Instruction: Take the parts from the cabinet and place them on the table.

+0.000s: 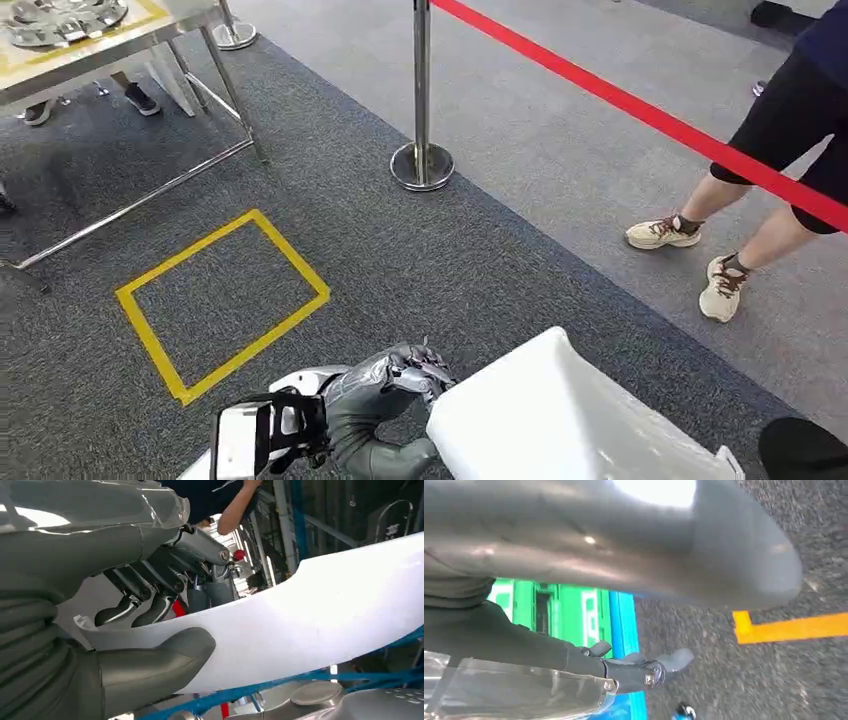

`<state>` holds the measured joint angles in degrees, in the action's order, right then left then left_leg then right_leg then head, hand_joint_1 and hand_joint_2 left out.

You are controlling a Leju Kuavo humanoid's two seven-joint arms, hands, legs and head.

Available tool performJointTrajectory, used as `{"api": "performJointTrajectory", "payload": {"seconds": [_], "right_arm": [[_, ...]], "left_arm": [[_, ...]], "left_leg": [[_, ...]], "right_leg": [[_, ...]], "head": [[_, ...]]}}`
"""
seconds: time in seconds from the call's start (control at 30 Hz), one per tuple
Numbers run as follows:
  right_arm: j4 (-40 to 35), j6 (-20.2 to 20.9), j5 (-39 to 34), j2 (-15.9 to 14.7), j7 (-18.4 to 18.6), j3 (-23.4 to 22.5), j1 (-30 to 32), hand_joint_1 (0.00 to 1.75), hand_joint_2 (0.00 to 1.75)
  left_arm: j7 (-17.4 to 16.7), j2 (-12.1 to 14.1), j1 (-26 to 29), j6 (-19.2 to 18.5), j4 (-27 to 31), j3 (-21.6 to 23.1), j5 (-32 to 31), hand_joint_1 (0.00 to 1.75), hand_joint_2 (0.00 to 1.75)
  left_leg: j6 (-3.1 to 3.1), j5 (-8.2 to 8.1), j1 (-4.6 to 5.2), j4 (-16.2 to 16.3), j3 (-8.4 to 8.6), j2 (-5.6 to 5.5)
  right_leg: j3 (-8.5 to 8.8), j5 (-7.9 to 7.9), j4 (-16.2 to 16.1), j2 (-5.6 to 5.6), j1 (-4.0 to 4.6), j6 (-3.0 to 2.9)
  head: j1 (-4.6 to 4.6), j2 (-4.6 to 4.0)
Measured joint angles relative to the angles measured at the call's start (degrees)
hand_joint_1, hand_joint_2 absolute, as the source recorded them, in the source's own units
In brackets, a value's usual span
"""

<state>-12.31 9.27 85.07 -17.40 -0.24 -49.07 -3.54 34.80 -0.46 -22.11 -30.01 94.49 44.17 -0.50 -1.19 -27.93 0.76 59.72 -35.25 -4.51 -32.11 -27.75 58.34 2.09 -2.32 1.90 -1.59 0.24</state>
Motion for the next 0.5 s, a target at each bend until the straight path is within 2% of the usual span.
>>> {"api": "performJointTrajectory", "payload": {"seconds": [0.03, 0.07, 0.1, 0.13, 0.17, 0.2, 0.23, 0.27, 0.3, 0.33, 0.37, 0.4, 0.43, 0.47, 0.5], "right_arm": [[0.0, 0.0, 0.1, 0.1, -0.1, 0.0, 0.2, 0.00, 0.00], [0.0, 0.1, 0.3, 0.2, 0.0, -0.1, 0.3, 0.00, 0.00], [0.0, 0.2, 0.4, 0.2, 0.1, -0.1, 0.5, 0.00, 0.00], [0.0, 0.2, 0.5, 0.2, 0.2, -0.1, 0.7, 0.00, 0.00], [0.0, 0.3, 0.6, 0.3, 0.2, -0.1, 0.6, 0.00, 0.00], [0.0, 0.3, 0.6, 0.3, 0.2, -0.2, 0.5, 0.00, 0.00], [0.0, 0.3, 0.6, 0.4, 0.2, -0.2, 0.4, 0.00, 0.00], [0.0, 0.3, 0.6, 0.4, 0.2, -0.2, 0.3, 0.00, 0.00], [0.0, 0.2, 0.6, 0.4, 0.2, -0.2, 0.3, 0.00, 0.00], [0.0, 0.1, 0.7, 0.6, 0.2, -0.2, 0.4, 0.00, 0.00], [0.0, 0.0, 0.7, 0.5, 0.2, -0.2, 0.4, 0.00, 0.00], [0.0, 0.0, 0.7, 0.5, 0.0, -0.3, 0.4, 0.00, 0.00], [0.0, 0.0, 0.7, 0.5, -0.2, -0.3, 0.2, 0.00, 0.00], [0.0, -0.1, 0.7, 0.5, -0.4, -0.3, 0.0, 0.00, 0.00], [-0.1, -0.1, 0.7, 0.5, -0.5, -0.3, -0.1, 0.00, 0.00]], "left_arm": [[-0.1, 0.0, -0.1, 0.0, -0.2, 0.0, 0.1, 1.75, 1.75], [-0.1, -0.2, -0.1, -0.1, -0.3, 0.0, 0.3, 1.75, 1.75], [-0.1, -0.2, 0.0, -0.1, -0.6, 0.1, 0.5, 1.75, 1.75], [-0.1, -0.1, 0.1, -0.1, -0.9, 0.0, 0.5, 1.75, 1.75], [-0.1, -0.1, 0.1, -0.1, -1.2, 0.0, 0.7, 1.75, 1.75], [-0.1, -0.1, 0.1, -0.2, -1.4, 0.0, 0.8, 1.75, 1.75], [-0.1, -0.1, 0.1, -0.2, -1.5, 0.0, 0.9, 1.75, 1.75], [0.0, -0.1, 0.1, -0.3, -1.6, -0.1, 1.1, 1.75, 1.75], [0.1, -0.1, 0.1, -0.3, -1.6, -0.2, 1.2, 1.75, 1.75], [0.2, -0.2, 0.0, -0.4, -1.6, -0.3, 1.3, 1.75, 1.75], [0.5, -0.2, 0.0, -0.4, -1.7, -0.3, 1.3, 1.75, 1.75], [0.8, -0.1, 0.1, -0.4, -1.7, -0.4, 1.2, 1.75, 1.75], [1.0, 0.0, 0.1, -0.3, -1.8, -0.5, 1.1, 1.75, 1.75], [1.2, 0.0, 0.1, -0.3, -1.7, -0.5, 1.1, 1.75, 1.75], [1.3, -0.1, 0.2, -0.3, -1.7, -0.6, 1.1, 1.75, 1.75]], "left_leg": [[0.31, -1.99, -0.09, 3.3, -1.55, 2.50], [0.46, -4.14, -0.27, 7.9, -3.84, 3.59], [0.59, -6.05, -0.40, 12.9, -6.44, 4.01], [0.66, -6.86, -0.47, 16.3, -8.24, 4.16], [0.61, -6.29, -0.48, 16.8, -8.62, 4.20], [0.47, -4.54, -0.47, 14.4, -7.46, 4.24], [0.22, -2.24, -0.38, 10.0, -5.11, 4.62], [-0.24, 0.12, -0.17, 4.2, -1.93, 5.81], [-1.04, 0.99, 0.39, -0.3, 0.73, 8.82], [-1.34, -0.11, 1.16, -1.6, 1.22, 10.75], [-1.42, -0.01, 1.09, -1.5, 1.09, 9.53], [-1.47, -0.04, 1.15, -1.4, 0.92, 8.80], [-1.77, -0.06, 1.20, -1.5, 0.91, 7.86], [-2.16, 0.46, 0.80, -2.3, 2.08, 7.00], [-2.29, 0.78, 0.30, -2.7, 2.33, 6.45]], "right_leg": [[0.08, -0.11, 0.0, -0.82, 0.18, -0.38], [0.08, -0.23, 0.0, -1.70, 0.34, -0.56], [0.06, -0.31, 0.0, -2.67, 0.49, -0.69], [0.06, -0.37, 0.0, -3.68, 0.59, -0.76], [0.12, -0.42, 0.0, -4.56, 0.65, -0.81], [0.22, -0.50, 0.0, -5.33, 0.73, -0.80], [0.44, -0.61, 0.0, -6.04, 0.82, -0.79], [0.72, -0.78, 0.0, -6.75, 0.94, -0.69], [1.07, -0.93, 0.0, -7.31, 0.99, -0.58], [1.12, -1.26, 0.1, -8.04, 1.50, -0.14], [1.21, -1.34, 0.0, -8.64, 1.33, 0.04], [1.46, -1.48, -0.1, -9.44, 1.25, 0.27], [1.93, -1.51, -0.5, -10.30, 1.24, 0.49], [2.27, -1.78, -0.7, -11.15, 1.43, 0.89], [2.12, -2.40, 0.5, -8.21, 1.05, 1.24]], "head": [[-0.36, 0.00], [-0.34, 0.00], [-0.40, 0.00], [-0.36, 0.00], [-0.40, 0.00], [-0.40, 0.00], [-0.40, 0.00], [-0.40, 0.00], [-0.40, 0.00], [-0.29, 0.00], [-0.38, 0.00], [-0.34, 0.00], [-0.38, 0.00], [-0.40, 0.00], [-0.14, 0.00]]}}
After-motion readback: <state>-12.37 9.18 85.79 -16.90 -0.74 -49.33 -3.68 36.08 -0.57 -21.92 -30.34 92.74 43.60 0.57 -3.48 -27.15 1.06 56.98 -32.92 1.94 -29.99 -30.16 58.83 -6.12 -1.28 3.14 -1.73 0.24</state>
